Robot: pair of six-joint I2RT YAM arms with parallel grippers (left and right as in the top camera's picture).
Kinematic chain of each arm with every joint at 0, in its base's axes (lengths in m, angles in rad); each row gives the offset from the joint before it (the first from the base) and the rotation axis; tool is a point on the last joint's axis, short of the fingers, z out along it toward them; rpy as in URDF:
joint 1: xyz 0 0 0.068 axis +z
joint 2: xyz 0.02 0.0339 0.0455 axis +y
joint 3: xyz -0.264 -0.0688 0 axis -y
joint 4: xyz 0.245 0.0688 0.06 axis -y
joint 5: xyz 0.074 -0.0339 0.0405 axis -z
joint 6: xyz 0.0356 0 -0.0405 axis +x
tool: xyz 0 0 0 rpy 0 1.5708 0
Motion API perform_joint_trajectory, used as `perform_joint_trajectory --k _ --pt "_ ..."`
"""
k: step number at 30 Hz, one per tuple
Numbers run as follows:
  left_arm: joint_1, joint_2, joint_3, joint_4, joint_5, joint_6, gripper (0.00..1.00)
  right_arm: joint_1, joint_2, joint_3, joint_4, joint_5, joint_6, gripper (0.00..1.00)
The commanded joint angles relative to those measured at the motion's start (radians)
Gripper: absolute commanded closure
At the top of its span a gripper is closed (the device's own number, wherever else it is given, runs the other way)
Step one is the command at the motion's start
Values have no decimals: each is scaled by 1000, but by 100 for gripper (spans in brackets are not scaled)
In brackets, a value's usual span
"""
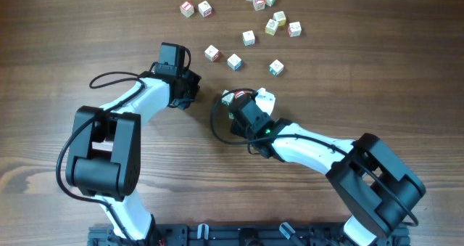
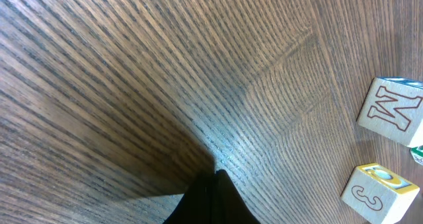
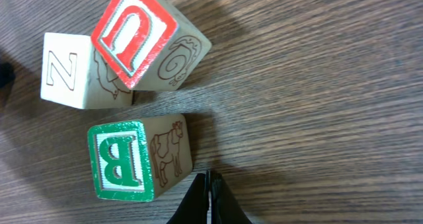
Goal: Form a circle
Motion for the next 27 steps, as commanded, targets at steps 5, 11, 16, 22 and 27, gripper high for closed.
perform_joint_trajectory --k 5,11,16,22,27 --pt "3 93 -72 -39 -107 -10 96 -3 24 -8 35 -14 -41 95" --pt "3 93 -72 -39 -112 -10 96 -3 50 -8 50 -14 -30 95" --pt "3 93 -72 -39 -115 -10 96 -3 50 -8 37 -78 -30 95" --pt "3 93 -72 -39 -117 -10 96 16 47 -7 38 -117 -30 96" --pt "3 93 -72 -39 -119 -10 96 18 45 -7 -7 -151 5 96"
